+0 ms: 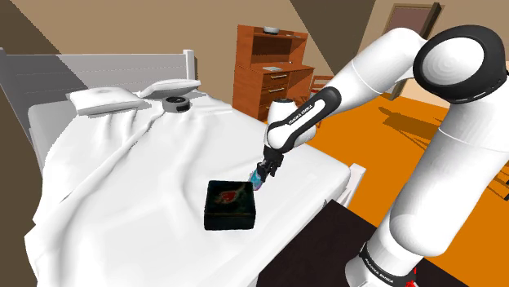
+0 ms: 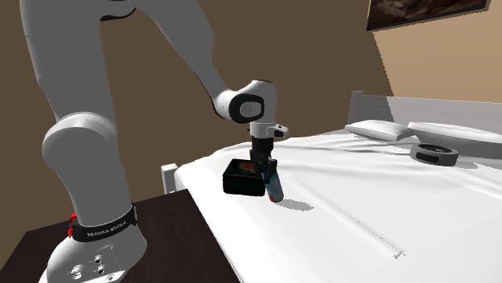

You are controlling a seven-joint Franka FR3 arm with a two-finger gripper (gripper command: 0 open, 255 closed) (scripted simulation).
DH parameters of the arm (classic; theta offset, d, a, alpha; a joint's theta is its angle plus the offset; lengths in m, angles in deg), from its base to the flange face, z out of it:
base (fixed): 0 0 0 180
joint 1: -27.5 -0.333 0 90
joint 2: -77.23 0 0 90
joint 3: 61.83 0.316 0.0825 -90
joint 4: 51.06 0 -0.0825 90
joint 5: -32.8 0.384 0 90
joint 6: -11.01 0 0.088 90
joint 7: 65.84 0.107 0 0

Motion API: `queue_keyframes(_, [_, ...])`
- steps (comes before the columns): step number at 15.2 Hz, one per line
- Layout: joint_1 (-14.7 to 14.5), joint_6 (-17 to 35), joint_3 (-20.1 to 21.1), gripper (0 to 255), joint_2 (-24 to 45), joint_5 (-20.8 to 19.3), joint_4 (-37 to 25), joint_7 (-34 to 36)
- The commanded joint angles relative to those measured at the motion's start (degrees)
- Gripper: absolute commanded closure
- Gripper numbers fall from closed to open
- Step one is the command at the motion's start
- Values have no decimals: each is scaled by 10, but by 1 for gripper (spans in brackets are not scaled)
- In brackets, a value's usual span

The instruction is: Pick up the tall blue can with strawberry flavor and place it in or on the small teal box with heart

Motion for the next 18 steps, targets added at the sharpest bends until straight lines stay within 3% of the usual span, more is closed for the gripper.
queue_keyframes(1, [0, 0, 0, 255, 0, 0, 0, 0])
queue_keyframes(5, [0, 0, 0, 255, 0, 0, 0, 0])
queue_keyframes(18, [0, -109, 0, 255, -82, -4, -26, 4])
